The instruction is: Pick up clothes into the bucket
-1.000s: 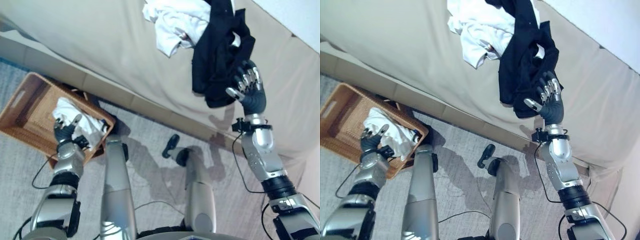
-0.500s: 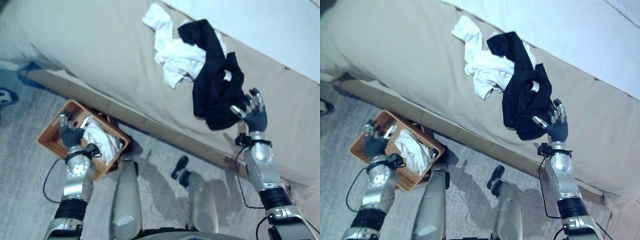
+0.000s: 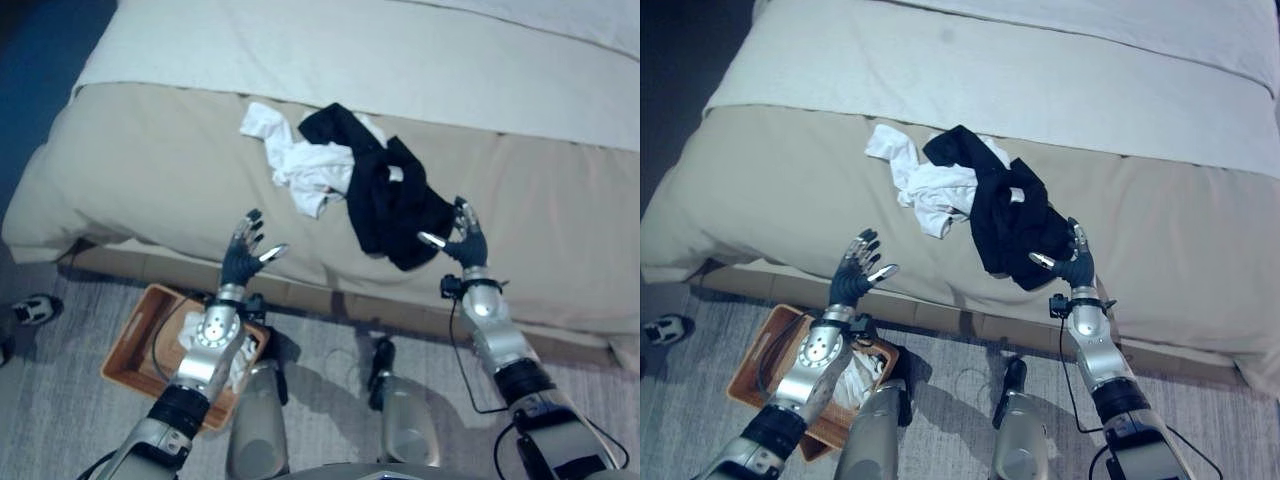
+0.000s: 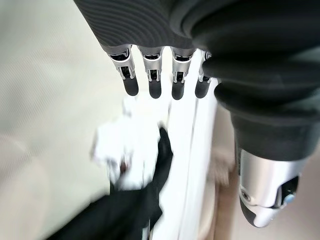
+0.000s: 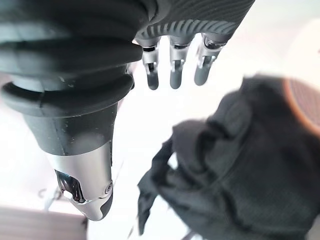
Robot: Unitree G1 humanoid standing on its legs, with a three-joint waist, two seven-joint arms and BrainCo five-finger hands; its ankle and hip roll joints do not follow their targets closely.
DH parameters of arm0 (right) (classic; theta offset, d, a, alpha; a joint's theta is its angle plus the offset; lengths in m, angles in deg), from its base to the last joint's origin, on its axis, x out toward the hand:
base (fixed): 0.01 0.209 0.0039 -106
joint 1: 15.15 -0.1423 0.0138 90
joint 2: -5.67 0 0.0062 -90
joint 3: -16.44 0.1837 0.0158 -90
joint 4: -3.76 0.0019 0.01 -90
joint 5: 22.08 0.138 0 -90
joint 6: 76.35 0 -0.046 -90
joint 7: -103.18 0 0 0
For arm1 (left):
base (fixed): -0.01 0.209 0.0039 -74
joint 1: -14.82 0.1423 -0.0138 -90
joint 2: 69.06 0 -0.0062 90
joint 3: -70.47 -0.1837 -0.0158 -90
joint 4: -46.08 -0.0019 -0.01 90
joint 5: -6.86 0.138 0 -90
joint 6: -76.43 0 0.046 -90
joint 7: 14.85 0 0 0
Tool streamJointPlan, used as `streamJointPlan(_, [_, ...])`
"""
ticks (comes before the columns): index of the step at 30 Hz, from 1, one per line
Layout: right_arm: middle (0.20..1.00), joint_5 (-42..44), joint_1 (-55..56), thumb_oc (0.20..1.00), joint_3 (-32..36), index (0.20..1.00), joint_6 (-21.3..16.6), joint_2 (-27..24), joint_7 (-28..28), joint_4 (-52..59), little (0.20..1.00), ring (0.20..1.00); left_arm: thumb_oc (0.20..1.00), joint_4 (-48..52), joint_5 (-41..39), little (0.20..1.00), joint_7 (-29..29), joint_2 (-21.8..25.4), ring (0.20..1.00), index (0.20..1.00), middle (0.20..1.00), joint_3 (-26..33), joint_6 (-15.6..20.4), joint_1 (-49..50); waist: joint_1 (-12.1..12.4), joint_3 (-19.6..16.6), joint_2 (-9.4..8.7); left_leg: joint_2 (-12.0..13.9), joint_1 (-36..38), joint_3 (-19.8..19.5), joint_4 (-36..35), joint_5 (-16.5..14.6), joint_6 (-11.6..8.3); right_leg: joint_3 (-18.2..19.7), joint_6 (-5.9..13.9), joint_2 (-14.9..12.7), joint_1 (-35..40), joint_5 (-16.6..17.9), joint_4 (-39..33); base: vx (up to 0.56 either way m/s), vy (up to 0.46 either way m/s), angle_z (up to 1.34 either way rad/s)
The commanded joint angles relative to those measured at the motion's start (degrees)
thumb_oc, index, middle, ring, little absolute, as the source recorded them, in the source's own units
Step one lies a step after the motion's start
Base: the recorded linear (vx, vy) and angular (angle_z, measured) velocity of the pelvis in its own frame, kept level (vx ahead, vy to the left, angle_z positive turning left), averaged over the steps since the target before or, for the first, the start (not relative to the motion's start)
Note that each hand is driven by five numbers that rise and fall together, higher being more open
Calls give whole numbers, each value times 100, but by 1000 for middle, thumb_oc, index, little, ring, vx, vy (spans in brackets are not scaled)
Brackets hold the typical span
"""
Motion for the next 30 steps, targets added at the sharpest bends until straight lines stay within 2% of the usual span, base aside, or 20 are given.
streamJointPlan(1, [1000,-906,-849,1000,-218,1000,261,-274,-522,-377,1000,1000,1000,250,103,1000,-123,-93,1000,1000,1000,-186,241,-79,-81,158,170,116,-164,-289,308,-262,188,290,231,-273,-421,537,104,-147,14,-25])
streamJointPlan(5, [1000,-1166,-1459,1000,-316,1000,463,-459,-726,-767,1000,1000,1000,269,-32,1000,-111,-141,1000,1000,1000,-273,232,-202,-99,343,252,145,-459,-229,709,-388,219,454,180,-232,-788,475,361,-111,4,-42])
streamJointPlan(7, [1000,-1306,-2042,1000,-345,1000,613,-726,-920,-1162,1000,1000,1000,390,-152,1000,-103,-124,1000,1000,1000,-331,198,-281,-84,510,354,123,-754,-228,955,-438,219,523,155,-268,-1103,402,660,-106,0,-13])
streamJointPlan(10, [1000,-1324,-2210,1000,-366,1000,636,-819,-978,-1268,1000,1000,1000,420,-160,1000,-106,-113,1000,1000,1000,-347,192,-325,-91,549,381,116,-880,-228,1027,-448,214,549,150,-278,-1236,384,763,-81,-3,2])
streamJointPlan(11, [1000,-1363,-2585,1000,-397,1000,719,-1021,-1064,-1545,1000,1000,1000,559,-216,1000,-132,-56,1000,1000,1000,-352,196,-301,-57,638,453,107,-1125,-219,1146,-445,215,600,128,-304,-1518,354,980,-104,4,2])
streamJointPlan(16, [1000,-1525,-3221,1000,-656,1000,813,-1344,-1127,-1955,1000,1000,1000,758,-281,1000,-90,10,1000,1000,1000,-265,211,-231,-6,738,522,80,-1628,-204,1316,-419,223,685,97,-325,-2037,334,1249,-89,5,3])
streamJointPlan(17, [1000,-1605,-3574,1000,-798,1000,880,-1522,-1186,-2195,1000,1000,1000,868,-273,1000,-30,59,1000,1000,1000,-186,219,-156,47,796,583,57,-1834,-212,1351,-393,224,706,88,-345,-2260,319,1377,0,0,0])
streamJointPlan(18, [1000,-1662,-3728,1000,-866,1000,914,-1621,-1199,-2342,1000,1000,1000,913,-254,1000,-7,97,1000,1000,1000,-165,224,-124,95,811,616,40,-1870,-270,1392,-542,173,740,145,-350,-2312,163,1504,0,0,0])
streamJointPlan(19, [1000,-1681,-3898,1000,-950,1000,929,-1691,-1229,-2467,1000,1000,1000,942,-237,1000,17,120,1000,1000,1000,-142,223,-109,106,829,644,28,-1989,-269,1425,-539,169,764,140,-359,-2417,136,1564,31,-6,-1])
streamJointPlan(24, [1000,-1915,-4563,1000,-1328,1000,1075,-2206,-1371,-2733,1000,1000,1000,1303,-41,1000,230,314,1000,1000,1000,126,290,134,214,877,728,-63,-2612,-320,1657,-527,187,837,100,-409,-3046,-4,2028,-21,3,10])
streamJointPlan(30, [1000,-1919,-4886,1000,-1692,1000,1044,-2461,-1226,-2931,1000,1000,1000,1454,-35,1000,324,416,1000,1000,1000,323,317,376,283,877,734,-120,-3114,-406,1936,-573,196,860,44,-452,-3508,-142,2410,9,-9,20])
